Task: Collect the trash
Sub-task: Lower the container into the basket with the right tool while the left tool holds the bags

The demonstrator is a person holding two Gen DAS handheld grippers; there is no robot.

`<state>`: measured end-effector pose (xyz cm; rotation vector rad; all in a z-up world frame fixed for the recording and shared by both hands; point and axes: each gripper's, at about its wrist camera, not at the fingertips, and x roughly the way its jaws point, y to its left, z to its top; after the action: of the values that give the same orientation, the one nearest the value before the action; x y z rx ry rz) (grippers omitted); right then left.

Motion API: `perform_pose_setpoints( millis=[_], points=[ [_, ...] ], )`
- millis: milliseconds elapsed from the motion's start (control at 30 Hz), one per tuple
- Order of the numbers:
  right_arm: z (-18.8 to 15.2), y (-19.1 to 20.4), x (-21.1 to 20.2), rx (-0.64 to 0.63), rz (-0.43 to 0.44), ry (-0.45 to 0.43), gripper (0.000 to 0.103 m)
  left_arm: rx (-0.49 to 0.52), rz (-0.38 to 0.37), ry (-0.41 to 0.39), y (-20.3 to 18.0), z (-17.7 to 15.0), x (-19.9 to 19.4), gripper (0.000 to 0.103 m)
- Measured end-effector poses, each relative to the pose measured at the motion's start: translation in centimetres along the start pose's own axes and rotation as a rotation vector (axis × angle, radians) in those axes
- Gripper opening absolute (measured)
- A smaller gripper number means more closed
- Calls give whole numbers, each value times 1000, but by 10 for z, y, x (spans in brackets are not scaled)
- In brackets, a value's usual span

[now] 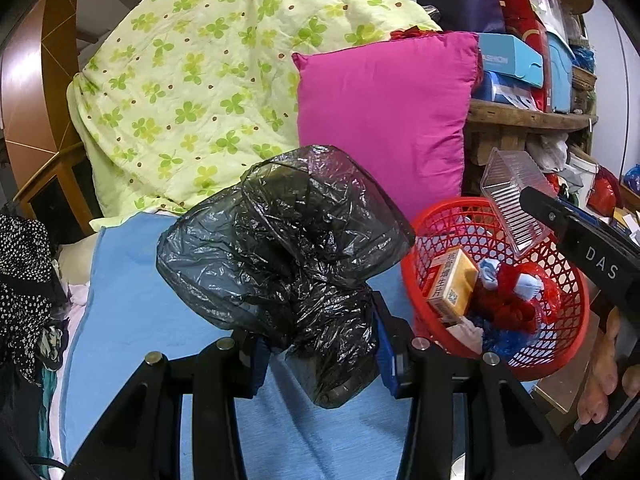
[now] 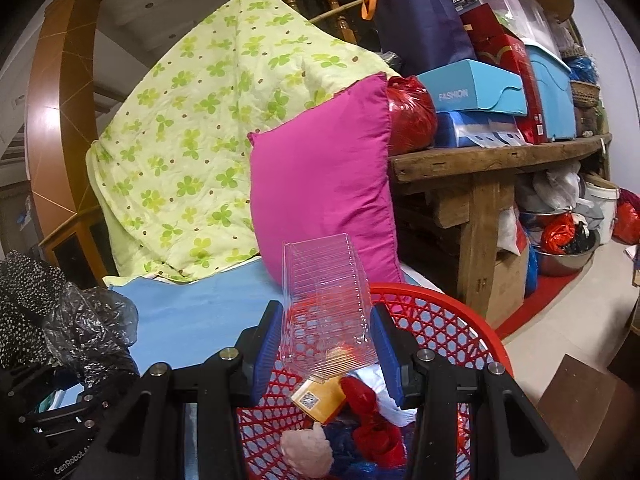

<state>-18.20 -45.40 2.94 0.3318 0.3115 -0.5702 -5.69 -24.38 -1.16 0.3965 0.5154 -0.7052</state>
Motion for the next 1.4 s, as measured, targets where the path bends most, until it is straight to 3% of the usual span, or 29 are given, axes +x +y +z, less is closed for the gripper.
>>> perform_pose_setpoints(
  millis=[800, 1400],
  points=[
    [6, -55, 6, 198, -9, 53, 48, 60, -67, -34, -39, 17, -3, 47],
    [7, -87, 4, 266, -61, 52, 48, 109, -130, -30, -72, 27, 7, 47]
  ],
)
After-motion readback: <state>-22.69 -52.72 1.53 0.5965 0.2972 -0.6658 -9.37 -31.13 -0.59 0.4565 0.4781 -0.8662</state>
